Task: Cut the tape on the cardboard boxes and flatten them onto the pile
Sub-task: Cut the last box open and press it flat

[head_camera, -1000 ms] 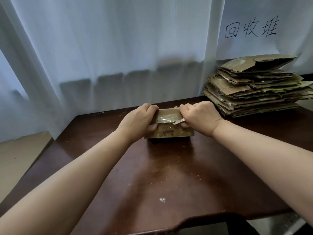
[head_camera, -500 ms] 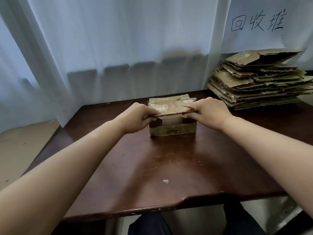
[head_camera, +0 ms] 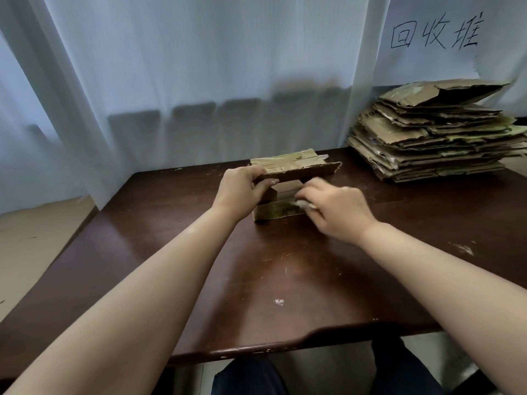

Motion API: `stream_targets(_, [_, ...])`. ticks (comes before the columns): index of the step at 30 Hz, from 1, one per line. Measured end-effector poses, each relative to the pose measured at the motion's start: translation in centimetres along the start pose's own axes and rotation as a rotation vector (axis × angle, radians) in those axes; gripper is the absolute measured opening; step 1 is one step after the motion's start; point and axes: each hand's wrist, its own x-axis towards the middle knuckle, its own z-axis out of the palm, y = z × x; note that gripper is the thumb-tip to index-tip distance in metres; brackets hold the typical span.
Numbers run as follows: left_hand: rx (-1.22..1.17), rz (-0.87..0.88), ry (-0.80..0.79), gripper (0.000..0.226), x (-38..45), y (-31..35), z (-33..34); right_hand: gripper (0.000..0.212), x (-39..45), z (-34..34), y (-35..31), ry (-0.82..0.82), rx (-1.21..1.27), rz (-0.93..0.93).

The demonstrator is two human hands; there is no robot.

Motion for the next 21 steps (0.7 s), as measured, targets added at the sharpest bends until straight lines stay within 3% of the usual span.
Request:
stream_targets(3, [-0.007, -0.018, 0.007, 0.020, -0.2, -0.2, 0.0, 0.052, 0.5, 1.4, 0.0, -0.278, 0.038, 0.133])
stream_targets(7, [0.024, -0.028, 0.040, 0.024, -0.6, -0.6, -0.2, 0.034, -1.0, 1.8, -0.1, -0.313, 0.073, 0.120])
stream_targets(10, [0.031, -0.042, 0.046, 0.036, -0.8, -0.5, 0.3, 0.037, -2.8, 2.0, -0.3, -0.339, 0.070, 0.125])
stream_targets(13, [0.045, -0.028, 0.043, 0.024, -0.9, -0.1, 1.0, 0.041, -2.9, 2.0, -0.2, -0.373, 0.070, 0.129])
stream_targets(16, [0.019, -0.019, 0.049, 0.008, -1.2, -0.2, 1.7, 0.032, -3.2, 2.1, 0.1, -0.205, 0.158, 0.217])
stream_targets(18, [-0.017, -0.018, 0.061, 0.015, -1.6, -0.4, 2.1, 0.025, -3.4, 1.9, 0.4, -0.032, 0.248, 0.348])
stream_targets(21, [-0.031, -0.009, 0.100, 0.020, -1.8, -0.5, 2.9, 0.021, -3.1, 1.5, 0.9, 0.071, 0.278, 0.533])
